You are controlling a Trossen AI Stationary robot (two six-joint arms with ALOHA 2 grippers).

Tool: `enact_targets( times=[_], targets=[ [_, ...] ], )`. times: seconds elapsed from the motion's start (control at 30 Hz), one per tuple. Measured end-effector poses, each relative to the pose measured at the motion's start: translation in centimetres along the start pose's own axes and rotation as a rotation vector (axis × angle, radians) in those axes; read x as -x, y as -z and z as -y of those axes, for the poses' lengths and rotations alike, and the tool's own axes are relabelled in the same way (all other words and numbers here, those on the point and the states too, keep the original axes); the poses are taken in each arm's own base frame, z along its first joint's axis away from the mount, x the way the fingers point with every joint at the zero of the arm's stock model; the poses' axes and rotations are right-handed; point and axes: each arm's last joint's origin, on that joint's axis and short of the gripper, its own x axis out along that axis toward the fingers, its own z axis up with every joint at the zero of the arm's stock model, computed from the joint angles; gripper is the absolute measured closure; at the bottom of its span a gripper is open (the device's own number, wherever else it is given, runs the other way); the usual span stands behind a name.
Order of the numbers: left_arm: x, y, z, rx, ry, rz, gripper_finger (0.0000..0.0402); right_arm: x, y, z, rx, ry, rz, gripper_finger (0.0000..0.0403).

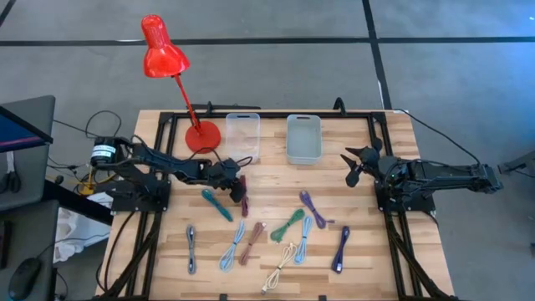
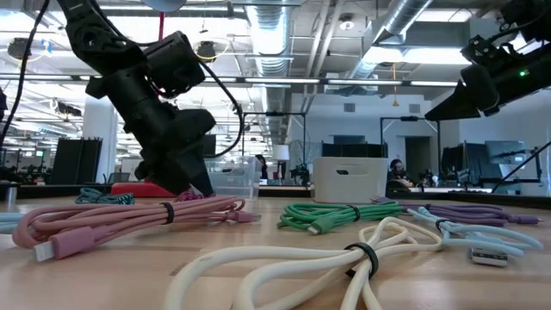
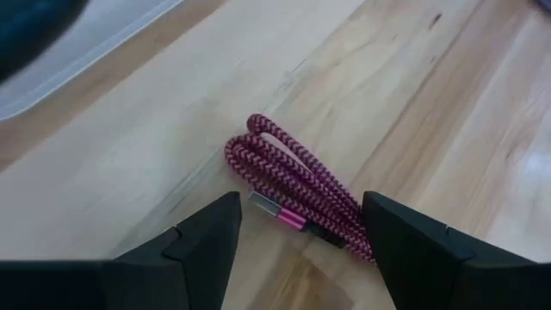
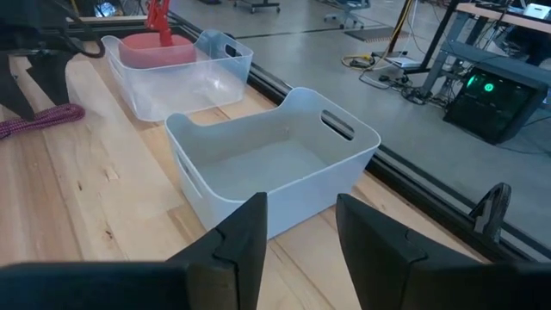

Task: Pick & Place USB Port
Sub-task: Put the pink patterned USB cable into the transparent bin

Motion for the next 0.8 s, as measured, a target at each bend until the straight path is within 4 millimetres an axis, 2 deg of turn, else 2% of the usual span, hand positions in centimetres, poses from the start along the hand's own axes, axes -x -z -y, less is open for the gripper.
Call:
enact_targets(
  times=[0.13, 0.3, 0.43, 0.6, 0.67, 0.8],
  targets=[
    [-0.91, -0.09, 0.14, -0.008, 0.018, 0.029, 0.0156, 0.00, 0.00, 0.00, 0.000, 0.000, 0.000, 0.0269],
    [-1.00, -0.45, 0.42, -0.063, 0.055, 0.076, 0.0171, 0.00, 0.00, 0.00, 0.000, 0.000, 0.000, 0.0269],
    [-1.02, -0.43, 0.39, -0.067, 0.055, 0.074, 0.0237, 0.00, 0.00, 0.00, 0.000, 0.000, 0.000, 0.0269],
    [-1.02, -0.37, 0.51, -0.079, 0.084, 0.059, 0.0365, 0.00, 0.00, 0.00, 0.000, -0.001, 0.000, 0.0269],
    [-1.00, -0.39, 0.55, -0.096, 0.092, 0.057, 0.0381, 0.00, 0.00, 0.00, 0.000, 0.000, 0.000, 0.0269],
    [-1.00, -0.42, 0.57, -0.096, 0.093, 0.062, 0.0379, 0.00, 0.00, 0.00, 0.000, 0.000, 0.000, 0.0269]
  ],
)
